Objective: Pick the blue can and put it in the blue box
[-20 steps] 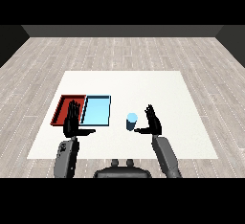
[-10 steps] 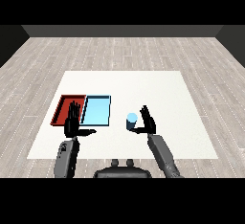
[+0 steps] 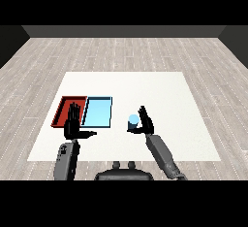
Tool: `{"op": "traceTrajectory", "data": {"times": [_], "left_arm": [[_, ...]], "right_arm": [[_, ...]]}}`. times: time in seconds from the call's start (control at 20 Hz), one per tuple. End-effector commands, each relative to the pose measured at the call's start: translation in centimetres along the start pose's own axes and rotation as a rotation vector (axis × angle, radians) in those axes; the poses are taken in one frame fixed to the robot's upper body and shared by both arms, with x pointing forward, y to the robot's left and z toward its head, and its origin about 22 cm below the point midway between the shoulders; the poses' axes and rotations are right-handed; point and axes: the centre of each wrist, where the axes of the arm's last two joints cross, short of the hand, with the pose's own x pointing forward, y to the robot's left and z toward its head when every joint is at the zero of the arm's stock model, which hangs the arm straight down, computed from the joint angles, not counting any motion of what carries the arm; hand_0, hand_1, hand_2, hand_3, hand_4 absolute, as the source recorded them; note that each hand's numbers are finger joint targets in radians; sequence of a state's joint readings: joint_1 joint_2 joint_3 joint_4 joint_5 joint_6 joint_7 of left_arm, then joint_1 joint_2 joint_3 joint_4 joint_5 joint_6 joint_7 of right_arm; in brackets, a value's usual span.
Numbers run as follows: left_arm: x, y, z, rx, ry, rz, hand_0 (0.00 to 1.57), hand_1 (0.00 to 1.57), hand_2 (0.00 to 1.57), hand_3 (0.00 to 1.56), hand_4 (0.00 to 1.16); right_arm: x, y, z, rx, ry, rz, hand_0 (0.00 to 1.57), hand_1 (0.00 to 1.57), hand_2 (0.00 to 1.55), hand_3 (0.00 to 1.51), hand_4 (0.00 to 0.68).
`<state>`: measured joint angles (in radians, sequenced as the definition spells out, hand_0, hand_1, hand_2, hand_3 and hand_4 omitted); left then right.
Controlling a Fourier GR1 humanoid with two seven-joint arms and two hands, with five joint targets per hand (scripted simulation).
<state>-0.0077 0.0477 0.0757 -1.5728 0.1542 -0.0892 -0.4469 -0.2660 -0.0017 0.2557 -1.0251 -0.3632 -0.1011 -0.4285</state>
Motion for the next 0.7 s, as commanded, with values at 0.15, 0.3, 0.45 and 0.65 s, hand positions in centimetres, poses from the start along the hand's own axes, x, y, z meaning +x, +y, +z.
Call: {"op": "traceTrajectory", "data": {"times": [0.15, 0.3, 0.45, 0.65], "left_arm": [[-0.6, 1.7, -1.0, 0.013, 0.003, 0.013, 0.00, 0.00, 0.00, 0.00, 0.00], [1.0, -0.2, 0.5, 0.025, 0.016, -0.008, 0.00, 0.00, 0.00, 0.00, 0.00], [1.1, -0.2, 0.2, -0.002, 0.001, 0.011, 0.00, 0.00, 0.00, 0.00, 0.00], [1.8, -0.5, -2.3, 0.007, -0.009, 0.006, 0.00, 0.00, 0.00, 0.00, 0.00]], "right_arm": [[0.8, 0.7, -1.2, 0.021, 0.003, -0.047, 0.00, 0.00, 0.00, 0.00, 0.000], [-0.2, 0.7, -0.6, 0.025, 0.029, -0.013, 0.00, 0.00, 0.00, 0.00, 0.000], [-1.2, 0.5, -0.3, 0.024, 0.013, -0.015, 0.00, 0.00, 0.00, 0.00, 0.000], [-1.1, 3.3, -1.4, 0.046, 0.022, 0.018, 0.00, 0.00, 0.00, 0.00, 0.000]]}}
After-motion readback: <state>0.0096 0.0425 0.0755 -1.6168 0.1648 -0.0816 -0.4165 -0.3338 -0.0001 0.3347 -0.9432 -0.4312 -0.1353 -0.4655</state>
